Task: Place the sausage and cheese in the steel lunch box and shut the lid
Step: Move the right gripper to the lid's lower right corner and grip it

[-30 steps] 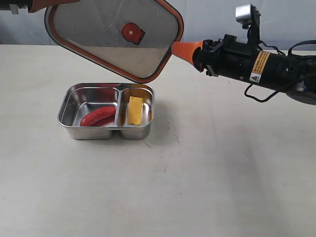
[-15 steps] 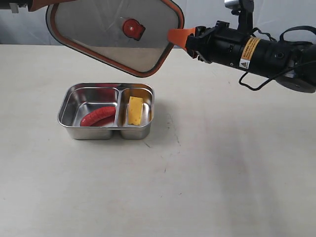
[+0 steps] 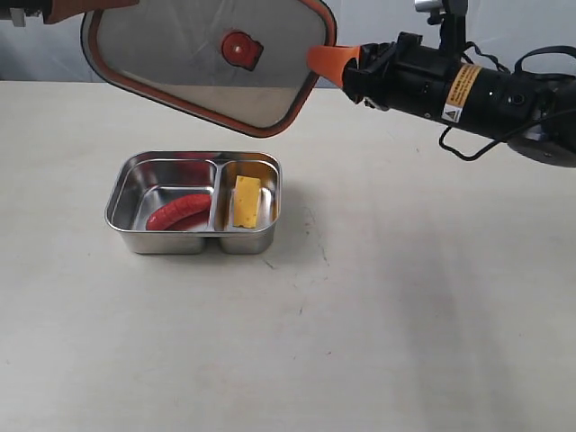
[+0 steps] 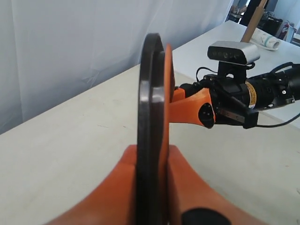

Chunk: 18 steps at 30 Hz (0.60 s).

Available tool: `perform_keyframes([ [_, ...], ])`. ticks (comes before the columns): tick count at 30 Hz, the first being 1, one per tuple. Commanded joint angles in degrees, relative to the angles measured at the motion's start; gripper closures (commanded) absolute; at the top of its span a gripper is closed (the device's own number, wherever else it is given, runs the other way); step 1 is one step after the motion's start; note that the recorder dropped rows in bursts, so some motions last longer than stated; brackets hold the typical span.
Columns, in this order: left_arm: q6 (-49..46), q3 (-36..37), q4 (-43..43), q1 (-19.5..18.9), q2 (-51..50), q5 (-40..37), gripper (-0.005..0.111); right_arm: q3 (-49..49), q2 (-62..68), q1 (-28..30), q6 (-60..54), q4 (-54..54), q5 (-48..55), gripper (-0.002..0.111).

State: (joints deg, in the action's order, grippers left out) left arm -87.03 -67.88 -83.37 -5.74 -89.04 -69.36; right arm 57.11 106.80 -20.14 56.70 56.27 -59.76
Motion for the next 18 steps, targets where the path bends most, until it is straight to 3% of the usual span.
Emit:
perform_keyframes([
  [1,1.1,-0.3,4.2,0.3,0.3,-0.6,0.107,0.3,-0.3,-0.5,-4.4,6.0,-10.2,0.085],
  [11,0.5,-0.3,8.0,0.3,0.3,-0.6,0.107,0.3,-0.5,-0.7,-4.7,15.6,-10.2,0.085],
  [13,-0.1,-0.3,8.5,0.3,0.3,-0.6,0.107,0.3,-0.5,-0.7,-4.7,15.6,-10.2,0.092],
  [15,-0.3,-0.3,8.6,0.3,0.3,-0.6,0.107,0.3,-0.5,-0.7,-4.7,15.6,-10.2,0.109],
  [18,-0.4,-0.3,9.0,0.3,0.3,-0.6,0.107,0.3,-0.5,-0.7,-4.7,15.6,-10.2,0.109],
])
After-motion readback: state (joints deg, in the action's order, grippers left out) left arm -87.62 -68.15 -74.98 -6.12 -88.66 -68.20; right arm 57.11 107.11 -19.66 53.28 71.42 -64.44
